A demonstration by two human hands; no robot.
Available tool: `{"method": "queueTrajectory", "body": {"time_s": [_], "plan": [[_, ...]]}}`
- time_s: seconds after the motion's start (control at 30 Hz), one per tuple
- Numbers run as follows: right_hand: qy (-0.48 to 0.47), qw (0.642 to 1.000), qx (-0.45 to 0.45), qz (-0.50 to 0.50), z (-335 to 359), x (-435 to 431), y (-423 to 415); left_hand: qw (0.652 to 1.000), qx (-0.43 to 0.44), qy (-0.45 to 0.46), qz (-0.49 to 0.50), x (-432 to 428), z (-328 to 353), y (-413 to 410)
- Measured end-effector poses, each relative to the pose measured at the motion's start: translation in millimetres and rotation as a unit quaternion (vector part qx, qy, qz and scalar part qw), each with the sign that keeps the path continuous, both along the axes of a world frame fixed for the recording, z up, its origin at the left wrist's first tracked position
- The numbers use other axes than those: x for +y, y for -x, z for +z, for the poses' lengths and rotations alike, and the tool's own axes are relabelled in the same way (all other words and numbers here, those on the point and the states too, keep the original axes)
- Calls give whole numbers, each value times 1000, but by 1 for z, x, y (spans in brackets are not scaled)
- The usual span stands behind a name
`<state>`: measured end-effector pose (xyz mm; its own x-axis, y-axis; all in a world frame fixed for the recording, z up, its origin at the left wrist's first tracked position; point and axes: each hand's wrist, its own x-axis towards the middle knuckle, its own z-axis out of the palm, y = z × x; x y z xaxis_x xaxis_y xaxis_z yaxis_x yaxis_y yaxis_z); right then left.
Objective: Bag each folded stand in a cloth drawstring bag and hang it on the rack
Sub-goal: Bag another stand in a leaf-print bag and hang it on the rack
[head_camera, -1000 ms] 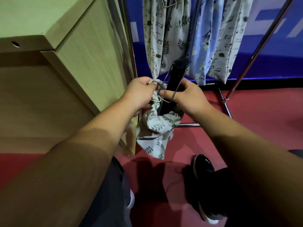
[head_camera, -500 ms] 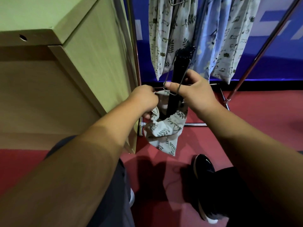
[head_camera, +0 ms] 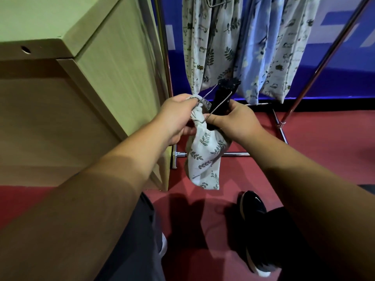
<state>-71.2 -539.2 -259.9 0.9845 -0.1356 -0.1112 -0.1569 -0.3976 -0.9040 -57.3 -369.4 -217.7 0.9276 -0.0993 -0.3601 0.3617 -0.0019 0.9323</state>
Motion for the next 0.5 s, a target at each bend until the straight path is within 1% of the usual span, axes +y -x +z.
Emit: {"method": "queueTrajectory", "body": {"time_s": [0.17, 0.27, 0.33, 0.37, 0.43, 0.5], "plan": [[41, 999, -6, -1, 8, 1, 1, 999, 23, 41, 17, 3, 0, -7], [71, 997, -11, 4, 10, 3, 0, 991, 71, 113, -28, 6, 1, -8], [116, 993, -18, 17, 8, 4, -2, 985, 89, 130, -73, 7, 3, -7], [128, 991, -16, 30, 7, 5, -2, 985, 86, 120, -91, 7, 3, -7], [137, 988, -15, 72, 2, 9, -2, 989, 69, 68, -113, 6, 0, -7], [201, 967, -27, 152, -6, 14, -5, 991, 48, 11, -127, 5, -6, -7]]}}
